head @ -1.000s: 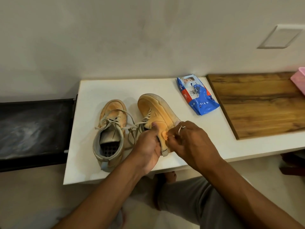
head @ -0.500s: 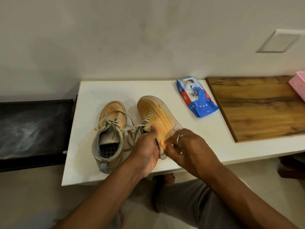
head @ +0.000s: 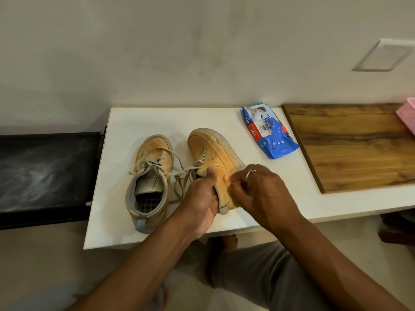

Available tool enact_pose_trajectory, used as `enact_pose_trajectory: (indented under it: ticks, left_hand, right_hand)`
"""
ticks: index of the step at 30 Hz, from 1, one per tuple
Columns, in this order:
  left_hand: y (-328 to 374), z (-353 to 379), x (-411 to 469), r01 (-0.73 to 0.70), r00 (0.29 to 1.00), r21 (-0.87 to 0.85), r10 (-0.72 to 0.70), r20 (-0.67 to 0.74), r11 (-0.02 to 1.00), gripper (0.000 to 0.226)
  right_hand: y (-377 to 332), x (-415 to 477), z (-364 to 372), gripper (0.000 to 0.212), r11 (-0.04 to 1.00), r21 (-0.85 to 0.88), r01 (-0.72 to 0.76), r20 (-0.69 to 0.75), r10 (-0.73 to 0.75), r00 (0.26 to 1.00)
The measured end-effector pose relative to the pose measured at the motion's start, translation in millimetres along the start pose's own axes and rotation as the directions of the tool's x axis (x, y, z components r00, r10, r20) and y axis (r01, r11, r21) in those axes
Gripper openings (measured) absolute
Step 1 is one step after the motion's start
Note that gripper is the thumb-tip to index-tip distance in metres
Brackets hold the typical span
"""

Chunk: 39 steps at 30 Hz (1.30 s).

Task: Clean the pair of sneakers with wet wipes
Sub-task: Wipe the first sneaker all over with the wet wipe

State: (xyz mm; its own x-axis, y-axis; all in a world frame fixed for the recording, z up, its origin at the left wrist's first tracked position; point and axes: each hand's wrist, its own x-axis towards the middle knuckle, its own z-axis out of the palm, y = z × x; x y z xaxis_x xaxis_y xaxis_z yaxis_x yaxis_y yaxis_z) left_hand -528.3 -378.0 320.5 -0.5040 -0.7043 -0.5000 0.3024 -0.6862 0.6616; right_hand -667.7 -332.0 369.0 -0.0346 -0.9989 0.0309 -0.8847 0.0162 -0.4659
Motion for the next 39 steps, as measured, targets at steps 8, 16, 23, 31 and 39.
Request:
enact_pose_trajectory:
  ticks: [8, 16, 23, 31, 39]
  left_hand:
    - [5, 5, -5, 0.014, 1.0, 0.007, -0.014, -0.023, 1.0, 0.049]
    - [10, 6, -8, 0.021, 1.0, -0.022, -0.021, -0.006, 1.0, 0.05]
    - [23, 6, -9, -0.02, 1.0, -0.26, 0.021, 0.0, 0.965, 0.052]
    - [32, 6, -12, -0.041, 0.996, -0.47, 0.076, 0.055, 0.882, 0.048]
    - [26, 10, -12, -0.113, 0.929, -0.195, 0.173, 0.328, 0.974, 0.031]
  right_hand:
    - [-1, -1, 0, 0.026, 1.0, 0.0, -0.019, 0.022, 0.019, 1.0]
    - [-3, -13, 1, 0.026, 0.999, -0.021, -0.039, 0.008, 0.039, 0.999]
    - [-6, -20, 3, 0.032, 0.996, -0.065, 0.064, -0.138, -0.073, 0.988]
    - [-8, -10, 2, 0.017, 0.989, 0.029, 0.142, -0.41, -0.118, 0.904]
    - [5, 4, -3, 0.019, 0.989, 0.066, 0.135, -0.454, -0.09, 0.886]
